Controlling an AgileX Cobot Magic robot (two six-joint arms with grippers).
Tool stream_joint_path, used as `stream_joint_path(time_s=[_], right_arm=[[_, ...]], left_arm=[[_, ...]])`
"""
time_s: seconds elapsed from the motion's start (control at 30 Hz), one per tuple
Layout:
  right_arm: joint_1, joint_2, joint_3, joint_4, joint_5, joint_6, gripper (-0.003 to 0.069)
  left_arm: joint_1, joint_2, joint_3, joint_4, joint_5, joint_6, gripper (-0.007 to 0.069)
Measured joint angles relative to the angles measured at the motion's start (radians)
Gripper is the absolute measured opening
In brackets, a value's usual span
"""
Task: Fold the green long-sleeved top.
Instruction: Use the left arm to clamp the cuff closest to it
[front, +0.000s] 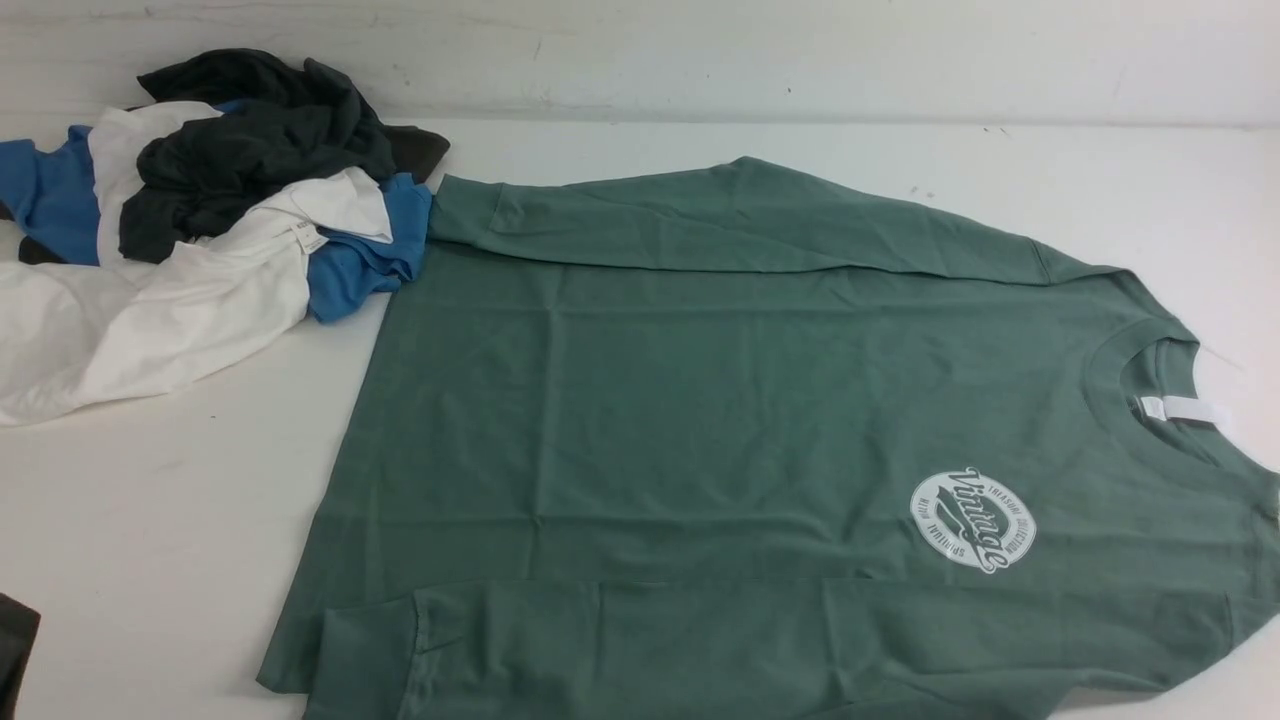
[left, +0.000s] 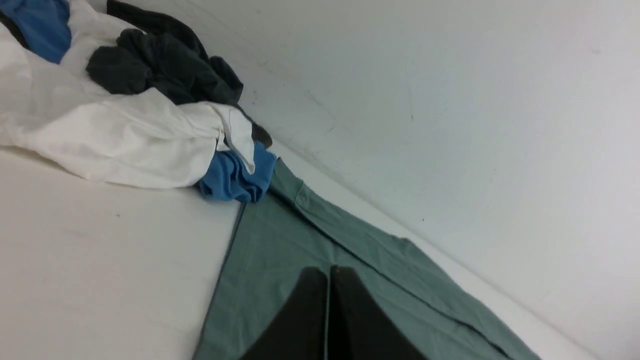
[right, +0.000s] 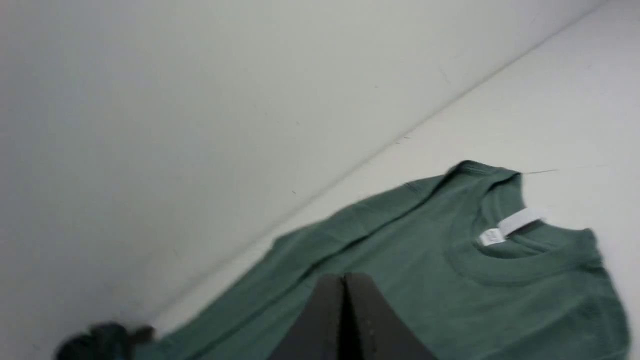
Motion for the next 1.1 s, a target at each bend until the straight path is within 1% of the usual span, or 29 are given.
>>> stream_joint_path(time_s=[0.07,0.1,0.13,0.2,0.23,0.27,0.3,0.4,0.47,0.5,0.57,0.63,0.67,0.7,0.73,0.77,0.8,0.83,0.87,0.93,0.97,1.0,1.03,1.1], right_arm=[[0.000,0.000,0.000,0.064,-0.022,0.026,-0.0015],[0.000,0.000,0.000,0.069,-0.026,0.027,-0.0015],[0.000,0.000,0.000,0.089,-0.037,0.031,-0.0015],[0.000,0.000,0.000,0.096,-0.047,0.031,-0.0015],[0.000,0.000,0.000,0.096,-0.047,0.031,-0.0015],[0.000,0.000,0.000,0.096,-0.047,0.031,-0.0015],[0.000,0.000,0.000,0.098,-0.047,0.033,-0.0015],[0.000,0.000,0.000,0.140,-0.060,0.048,-0.0015],[0.000,0.000,-0.002,0.200,-0.093,0.078,-0.0015],[0.000,0.000,-0.018,0.231,-0.089,0.090,-0.0015],[0.000,0.000,-0.059,0.240,-0.074,0.096,-0.0015],[0.000,0.000,-0.164,0.218,-0.032,0.072,-0.0015],[0.000,0.008,-0.283,0.173,0.033,0.023,-0.0015],[0.000,0.028,-0.380,0.139,0.102,-0.024,-0.0015],[0.000,0.052,-0.445,0.121,0.143,-0.058,-0.0015],[0.000,0.093,-0.524,0.105,0.219,-0.105,-0.0015],[0.000,0.142,-0.600,0.096,0.303,-0.153,-0.0015],[0.000,0.153,-0.600,0.096,0.320,-0.153,-0.0015],[0.000,0.233,-0.699,0.093,0.445,-0.233,-0.0015],[0.000,0.355,-0.831,0.104,0.653,-0.327,-0.0015],[0.000,0.429,-0.878,0.116,0.744,-0.366,-0.0015],[0.000,0.441,-0.895,0.121,0.762,-0.382,-0.0015],[0.000,0.524,-0.940,0.140,0.892,-0.421,-0.0015],[0.000,0.645,-0.972,0.171,1.016,-0.460,-0.0015]], left_arm=[[0.000,0.000,0.001,-0.032,-0.062,0.000,-0.0004],[0.000,0.000,0.001,-0.035,-0.078,0.000,-0.0004],[0.000,0.000,0.001,-0.053,-0.131,0.000,-0.0004],[0.000,0.000,0.001,-0.074,-0.237,0.000,-0.0004],[0.000,0.000,0.001,-0.077,-0.246,0.000,-0.0004],[0.000,0.000,-0.003,-0.084,-0.307,-0.001,-0.0004],[0.000,0.000,-0.018,-0.088,-0.331,-0.002,-0.0004],[0.000,0.000,-0.083,-0.088,-0.327,-0.003,-0.0004],[0.000,0.000,-0.171,-0.064,-0.289,-0.001,-0.0004],[0.000,0.000,-0.215,-0.043,-0.245,0.000,-0.0004],[0.000,0.008,-0.272,-0.012,-0.196,0.000,-0.0004],[0.000,0.040,-0.354,0.034,-0.088,0.001,-0.0004],[0.000,0.100,-0.439,0.097,0.074,0.001,-0.0004],[0.000,0.173,-0.514,0.138,0.201,0.001,-0.0004],[0.000,0.210,-0.546,0.164,0.292,0.001,-0.0004],[0.000,0.278,-0.586,0.185,0.385,0.003,-0.0004],[0.000,0.353,-0.643,0.211,0.526,0.012,-0.0004],[0.000,0.369,-0.651,0.215,0.550,0.014,-0.0004],[0.000,0.480,-0.706,0.235,0.689,0.035,-0.0004],[0.000,0.653,-0.765,0.249,0.898,0.086,-0.0004],[0.000,0.727,-0.779,0.254,0.966,0.113,-0.0004],[0.000,0.742,-0.782,0.255,0.987,0.123,-0.0004],[0.000,0.837,-0.788,0.258,1.032,0.157,-0.0004],[0.000,0.972,-0.789,0.262,1.054,0.222,-0.0004]])
